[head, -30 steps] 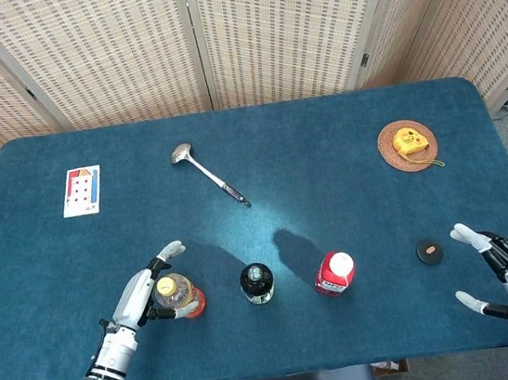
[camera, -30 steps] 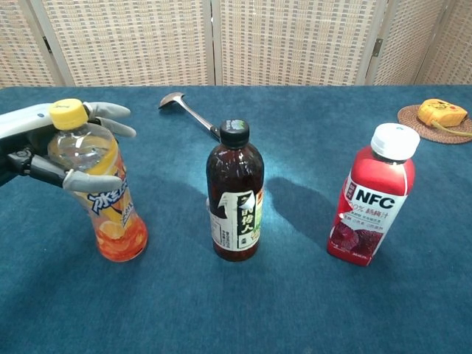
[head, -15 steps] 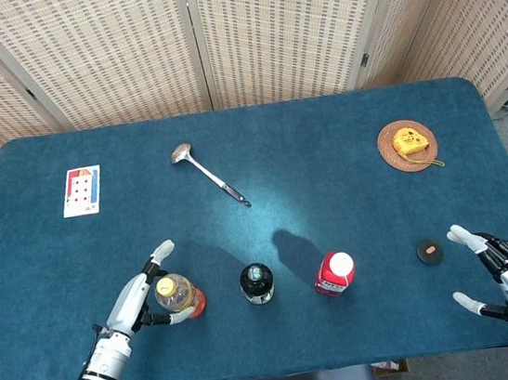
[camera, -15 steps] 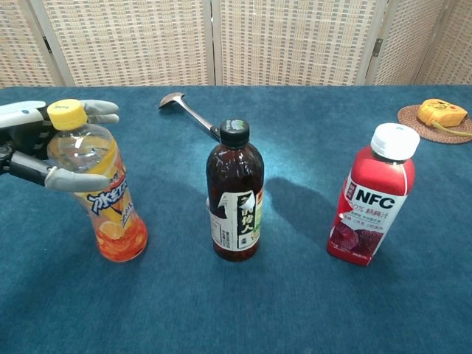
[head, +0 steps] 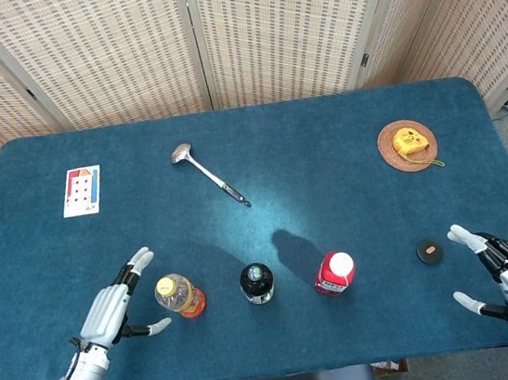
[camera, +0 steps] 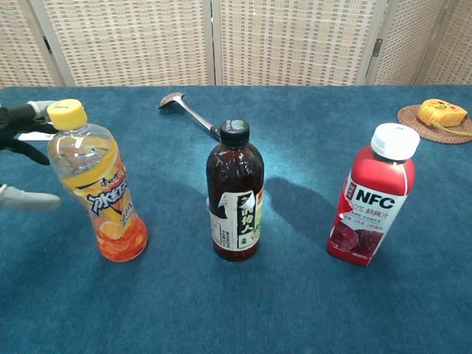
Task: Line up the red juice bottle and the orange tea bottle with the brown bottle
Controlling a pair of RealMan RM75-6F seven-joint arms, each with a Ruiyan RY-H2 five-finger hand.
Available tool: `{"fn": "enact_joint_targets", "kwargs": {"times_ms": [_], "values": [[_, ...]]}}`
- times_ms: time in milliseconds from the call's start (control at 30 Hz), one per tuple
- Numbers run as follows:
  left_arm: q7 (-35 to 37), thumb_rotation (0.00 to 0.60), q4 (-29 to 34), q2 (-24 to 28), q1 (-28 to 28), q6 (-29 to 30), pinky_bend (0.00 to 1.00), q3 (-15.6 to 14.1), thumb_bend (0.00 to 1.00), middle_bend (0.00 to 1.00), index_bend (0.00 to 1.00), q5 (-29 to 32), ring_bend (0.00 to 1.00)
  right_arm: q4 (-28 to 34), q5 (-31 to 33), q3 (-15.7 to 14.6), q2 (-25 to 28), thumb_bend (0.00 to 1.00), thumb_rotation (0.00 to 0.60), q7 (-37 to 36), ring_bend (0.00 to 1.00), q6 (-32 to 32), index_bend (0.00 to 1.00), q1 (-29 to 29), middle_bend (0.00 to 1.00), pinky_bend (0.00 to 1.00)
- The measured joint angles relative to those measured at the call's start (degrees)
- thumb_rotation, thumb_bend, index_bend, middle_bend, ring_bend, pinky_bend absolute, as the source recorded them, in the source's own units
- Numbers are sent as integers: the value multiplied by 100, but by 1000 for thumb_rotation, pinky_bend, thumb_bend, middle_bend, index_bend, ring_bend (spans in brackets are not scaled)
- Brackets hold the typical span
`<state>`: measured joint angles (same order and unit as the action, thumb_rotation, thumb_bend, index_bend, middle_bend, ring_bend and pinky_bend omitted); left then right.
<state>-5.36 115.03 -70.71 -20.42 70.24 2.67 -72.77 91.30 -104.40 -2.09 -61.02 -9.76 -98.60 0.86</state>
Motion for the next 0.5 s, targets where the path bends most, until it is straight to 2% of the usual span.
{"fn": "enact_joint_targets", "kwargs": {"times_ms": [200, 500], "values": [[-402, 600, -321, 213, 153, 212, 208, -188, 39, 0, 0, -264, 34, 67, 194, 35, -18, 0, 600, 212, 225, 81, 116, -28, 260, 401], [-1483, 600, -966, 228, 576, 1020, 208, -398, 41, 0, 0, -718, 27, 658, 1075, 208, 104, 14, 600, 920, 225, 271, 116, -196, 261, 401]]}}
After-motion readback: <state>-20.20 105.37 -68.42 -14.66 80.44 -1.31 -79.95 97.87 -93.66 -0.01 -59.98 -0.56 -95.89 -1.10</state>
